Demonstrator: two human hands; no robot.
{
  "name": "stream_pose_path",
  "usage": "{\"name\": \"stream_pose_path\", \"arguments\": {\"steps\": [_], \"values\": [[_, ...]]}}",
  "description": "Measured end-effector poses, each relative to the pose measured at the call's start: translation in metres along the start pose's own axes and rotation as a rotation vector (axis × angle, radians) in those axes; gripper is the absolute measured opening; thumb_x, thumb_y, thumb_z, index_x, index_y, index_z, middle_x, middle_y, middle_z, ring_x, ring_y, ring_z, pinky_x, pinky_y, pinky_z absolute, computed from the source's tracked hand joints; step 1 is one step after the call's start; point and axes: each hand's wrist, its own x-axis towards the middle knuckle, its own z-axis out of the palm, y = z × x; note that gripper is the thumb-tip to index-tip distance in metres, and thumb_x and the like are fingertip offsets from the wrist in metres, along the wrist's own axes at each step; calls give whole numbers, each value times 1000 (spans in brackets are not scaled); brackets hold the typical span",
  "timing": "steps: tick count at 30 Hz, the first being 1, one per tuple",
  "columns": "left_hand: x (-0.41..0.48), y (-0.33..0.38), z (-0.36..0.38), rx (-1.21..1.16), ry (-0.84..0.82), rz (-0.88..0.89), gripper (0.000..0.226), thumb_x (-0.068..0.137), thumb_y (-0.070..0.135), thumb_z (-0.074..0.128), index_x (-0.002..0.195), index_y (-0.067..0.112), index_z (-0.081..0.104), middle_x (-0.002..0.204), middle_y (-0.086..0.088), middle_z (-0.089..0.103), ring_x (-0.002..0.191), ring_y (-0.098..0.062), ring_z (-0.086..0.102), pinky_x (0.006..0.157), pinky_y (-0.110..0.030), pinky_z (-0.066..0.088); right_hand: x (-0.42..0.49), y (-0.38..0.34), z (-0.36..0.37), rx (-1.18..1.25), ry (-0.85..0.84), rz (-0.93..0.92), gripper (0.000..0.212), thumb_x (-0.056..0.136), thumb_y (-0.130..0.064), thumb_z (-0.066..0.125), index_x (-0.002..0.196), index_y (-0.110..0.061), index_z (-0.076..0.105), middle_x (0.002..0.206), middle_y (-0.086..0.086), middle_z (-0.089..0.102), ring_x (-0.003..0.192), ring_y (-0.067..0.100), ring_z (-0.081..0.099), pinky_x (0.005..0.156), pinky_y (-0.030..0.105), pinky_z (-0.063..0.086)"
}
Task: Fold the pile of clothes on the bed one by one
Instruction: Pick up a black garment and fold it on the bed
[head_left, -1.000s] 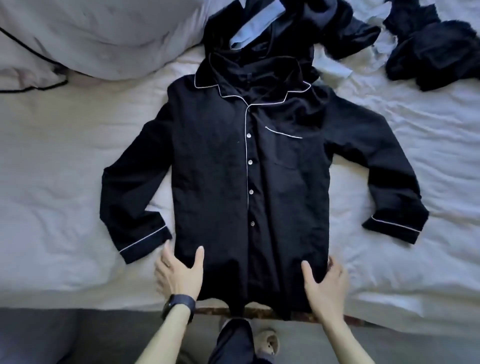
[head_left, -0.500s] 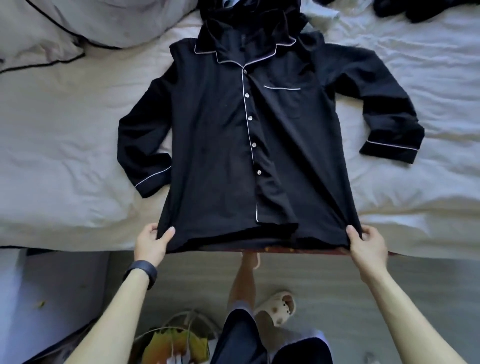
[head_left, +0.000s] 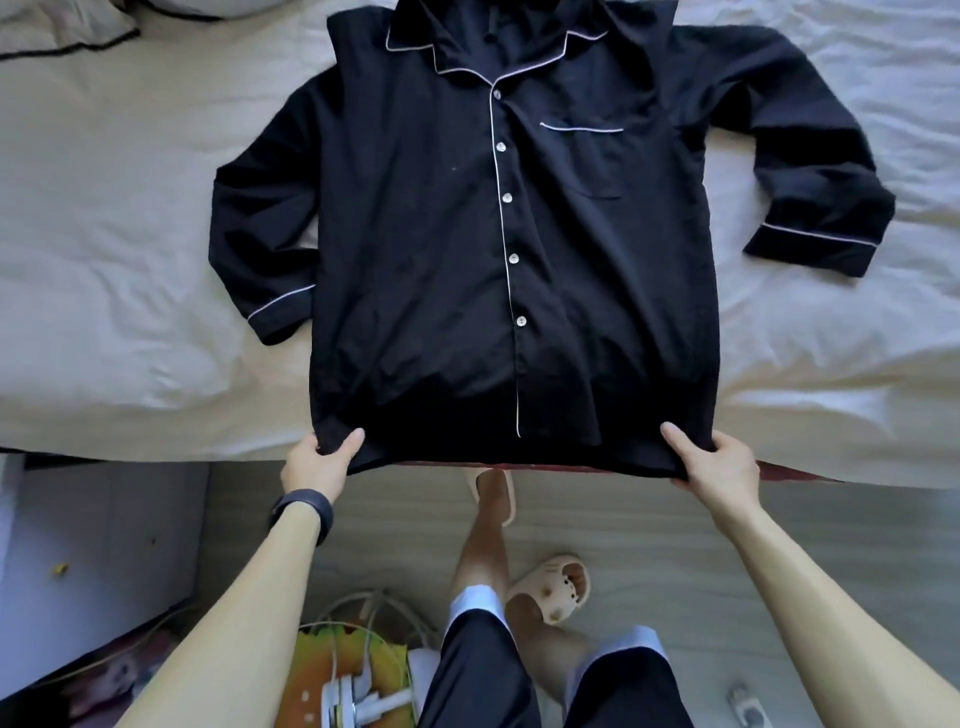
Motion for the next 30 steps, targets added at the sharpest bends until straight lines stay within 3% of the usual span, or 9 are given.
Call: {"name": "stream_pose_path", "arguments": {"steps": [6,8,10,12,16,19,23,25,30], "values": [[-14,-12,-37,106,59,31,24,92,32,69,103,11,73,90,-5,66,90,-30,61,76,-33,41,-18,7,-34,-169,67,-101,18,95,-34,65,85,-20,70,85,0,73,96,27,67,83,38,49],[-16,-17,-42,127,-4,10,21,96,24,63,106,8,71,96,-8,67,95,-34,61,77,-34,41,-25,9,-33,-173,46,-70,17,97,-30,61,91,-17,69,90,3,75,87,28,72,84,41,55],[-13,-21,-42,114,-55,-30,22,99,22,53,110,7,66,105,-12,67,99,-38,62,79,-37,45,-30,11,-29,-123,22,25,18,100,-28,59,99,-12,67,93,4,75,69,25,75,74,30,58],[-7,-27,-37,24,-104,-75,24,102,28,46,110,10,60,111,-13,67,94,-37,68,82,-42,53,-30,16,-25,-18,13,118,24,97,-31,67,104,-9,64,88,2,74,61,18,75,69,26,61],[-16,-22,-29,-14,-127,-40,29,96,48,60,99,19,61,89,2,71,76,-23,73,71,-35,56,-39,21,-19,2,6,115,39,85,-34,82,109,-10,61,96,5,72,72,15,75,82,39,62],[-17,-26,-26,168,-21,0,35,92,48,65,91,13,67,89,-4,70,90,-31,67,79,-36,47,-45,20,-17,-34,28,88,35,88,-33,78,108,-11,61,90,2,72,74,17,75,70,31,63],[-19,-35,-36,211,62,17,30,92,38,67,93,8,72,96,-15,72,96,-38,63,79,-38,46,-37,35,-26,-77,47,78,11,97,-29,62,91,-20,63,68,-5,75,71,10,75,97,40,56],[-22,-39,-47,215,75,45,23,94,29,67,99,7,73,100,-16,73,98,-38,63,81,-37,45,-37,43,-34,-97,62,91,11,100,-23,55,95,-19,64,62,-11,73,64,0,72,101,40,53],[-26,-45,-53,206,2,-9,28,96,17,63,122,8,68,122,-16,69,116,-38,60,91,-36,43,-40,48,-37,-167,79,90,18,101,-21,52,108,-15,67,54,-14,68,59,2,70,86,28,50]]}}
